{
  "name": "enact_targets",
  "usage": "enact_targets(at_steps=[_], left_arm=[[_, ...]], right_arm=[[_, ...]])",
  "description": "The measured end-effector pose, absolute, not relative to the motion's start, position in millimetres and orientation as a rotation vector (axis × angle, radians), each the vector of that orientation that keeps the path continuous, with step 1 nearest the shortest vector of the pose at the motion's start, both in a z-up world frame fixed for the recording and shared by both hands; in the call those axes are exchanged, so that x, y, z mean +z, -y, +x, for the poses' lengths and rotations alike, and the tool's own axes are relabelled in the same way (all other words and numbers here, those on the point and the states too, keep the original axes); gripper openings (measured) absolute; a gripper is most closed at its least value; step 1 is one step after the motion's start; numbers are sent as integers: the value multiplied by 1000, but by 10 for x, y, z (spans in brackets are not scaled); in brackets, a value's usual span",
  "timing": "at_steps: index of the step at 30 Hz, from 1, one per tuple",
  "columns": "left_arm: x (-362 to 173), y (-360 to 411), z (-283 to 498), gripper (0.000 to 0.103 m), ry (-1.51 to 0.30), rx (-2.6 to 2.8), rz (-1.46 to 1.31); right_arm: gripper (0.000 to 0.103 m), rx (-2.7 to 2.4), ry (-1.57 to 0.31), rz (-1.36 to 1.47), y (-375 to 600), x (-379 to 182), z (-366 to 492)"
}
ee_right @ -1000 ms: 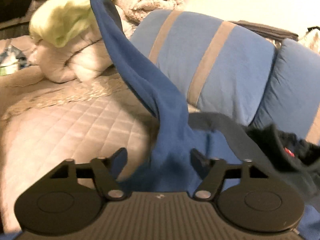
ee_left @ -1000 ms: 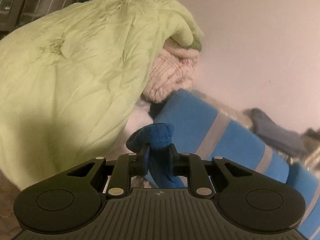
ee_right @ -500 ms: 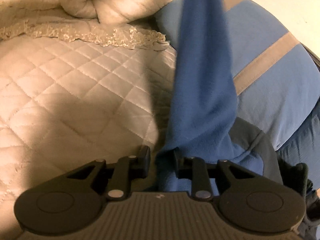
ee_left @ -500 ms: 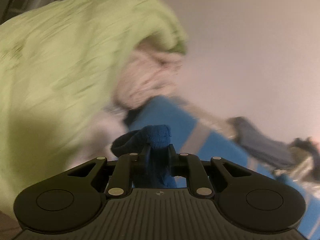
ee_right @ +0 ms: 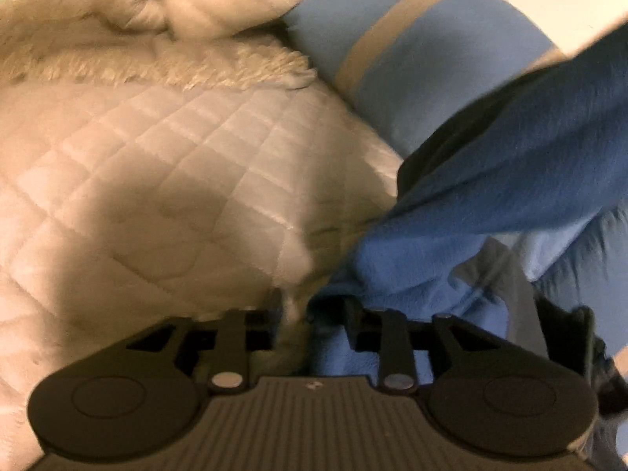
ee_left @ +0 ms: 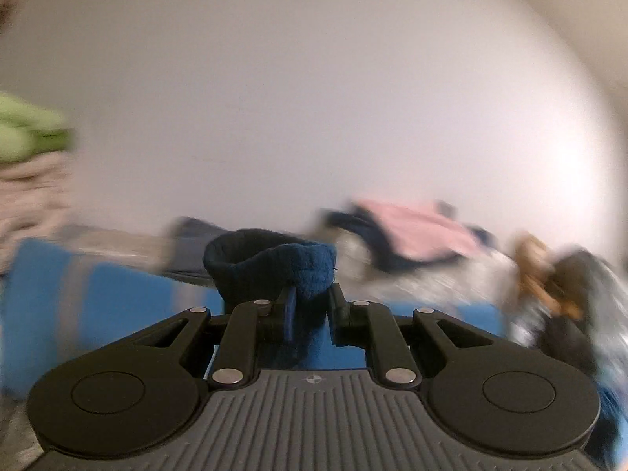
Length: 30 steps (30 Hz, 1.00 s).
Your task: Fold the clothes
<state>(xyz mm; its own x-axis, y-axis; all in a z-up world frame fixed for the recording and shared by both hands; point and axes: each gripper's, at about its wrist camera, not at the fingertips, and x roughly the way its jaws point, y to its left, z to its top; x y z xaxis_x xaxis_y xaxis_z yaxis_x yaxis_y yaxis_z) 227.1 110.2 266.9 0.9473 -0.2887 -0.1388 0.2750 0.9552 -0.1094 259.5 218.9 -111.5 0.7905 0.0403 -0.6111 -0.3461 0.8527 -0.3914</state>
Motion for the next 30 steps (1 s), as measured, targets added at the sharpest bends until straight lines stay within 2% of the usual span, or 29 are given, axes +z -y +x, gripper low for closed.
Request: enact_targets(at_steps=[2,3,10,13,14,15,17,22,30], left_arm=[[2561,-740,2258,16,-188,-346,-42],[2500,-572,2260,16,-209,-371,-20],[1878,384,2410,17,-375,-528,76],[1485,701,2443,24,-466,-563,77],[1332,803,2443,36,-494,-578,78],[1179,905,2442,43,-522,-592,79],[891,1093,2435,70,-577,-622,78],[562,1189,2282,72,-655,-694,55],[529,386,2068,76,-466,-509,162]], right_arm=[[99,245,-570,-482,-2094,-940,2313],[103,258,-556,-480,-2035,-861,2127],[103,294,-652,-377,-1308,-490,827],[103,260,-737,-295,-917,-468,363],[103,244,-762,-277,-809,-482,240],[103,226,-785,-263,-708,-500,121],[103,173,-825,-262,-536,-556,-65],[103,41,-845,-249,-107,-598,-429],[103,-59,-751,-156,487,-384,-465]])
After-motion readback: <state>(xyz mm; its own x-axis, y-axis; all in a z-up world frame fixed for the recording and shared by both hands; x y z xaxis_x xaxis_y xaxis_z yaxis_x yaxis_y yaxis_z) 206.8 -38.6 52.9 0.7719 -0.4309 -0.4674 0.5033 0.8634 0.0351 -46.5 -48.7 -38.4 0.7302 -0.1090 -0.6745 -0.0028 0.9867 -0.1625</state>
